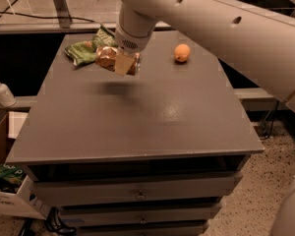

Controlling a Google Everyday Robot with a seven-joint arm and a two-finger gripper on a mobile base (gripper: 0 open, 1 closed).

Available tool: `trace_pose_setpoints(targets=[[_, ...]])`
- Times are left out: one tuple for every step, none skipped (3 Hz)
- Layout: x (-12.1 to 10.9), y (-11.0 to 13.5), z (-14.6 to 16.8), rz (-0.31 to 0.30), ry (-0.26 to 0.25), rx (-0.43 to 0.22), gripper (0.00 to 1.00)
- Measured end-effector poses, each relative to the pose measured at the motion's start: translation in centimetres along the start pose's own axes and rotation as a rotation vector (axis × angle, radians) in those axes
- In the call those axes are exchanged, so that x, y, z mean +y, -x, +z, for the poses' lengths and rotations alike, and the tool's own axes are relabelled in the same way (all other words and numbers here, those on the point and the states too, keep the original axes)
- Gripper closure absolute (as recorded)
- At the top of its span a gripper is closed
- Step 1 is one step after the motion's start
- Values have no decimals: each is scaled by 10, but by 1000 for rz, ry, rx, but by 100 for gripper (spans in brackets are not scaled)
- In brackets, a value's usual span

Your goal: Move orange can near green jalapeno chip bag

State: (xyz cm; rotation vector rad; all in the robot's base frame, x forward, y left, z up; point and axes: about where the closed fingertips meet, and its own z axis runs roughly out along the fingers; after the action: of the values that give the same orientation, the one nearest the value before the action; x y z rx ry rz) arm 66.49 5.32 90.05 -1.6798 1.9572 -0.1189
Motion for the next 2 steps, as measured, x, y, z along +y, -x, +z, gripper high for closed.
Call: trace_pose_setpoints(targets=[[-35, -4, 21, 0, -12, 22, 100], [-59, -8, 47, -4, 7, 28, 100]])
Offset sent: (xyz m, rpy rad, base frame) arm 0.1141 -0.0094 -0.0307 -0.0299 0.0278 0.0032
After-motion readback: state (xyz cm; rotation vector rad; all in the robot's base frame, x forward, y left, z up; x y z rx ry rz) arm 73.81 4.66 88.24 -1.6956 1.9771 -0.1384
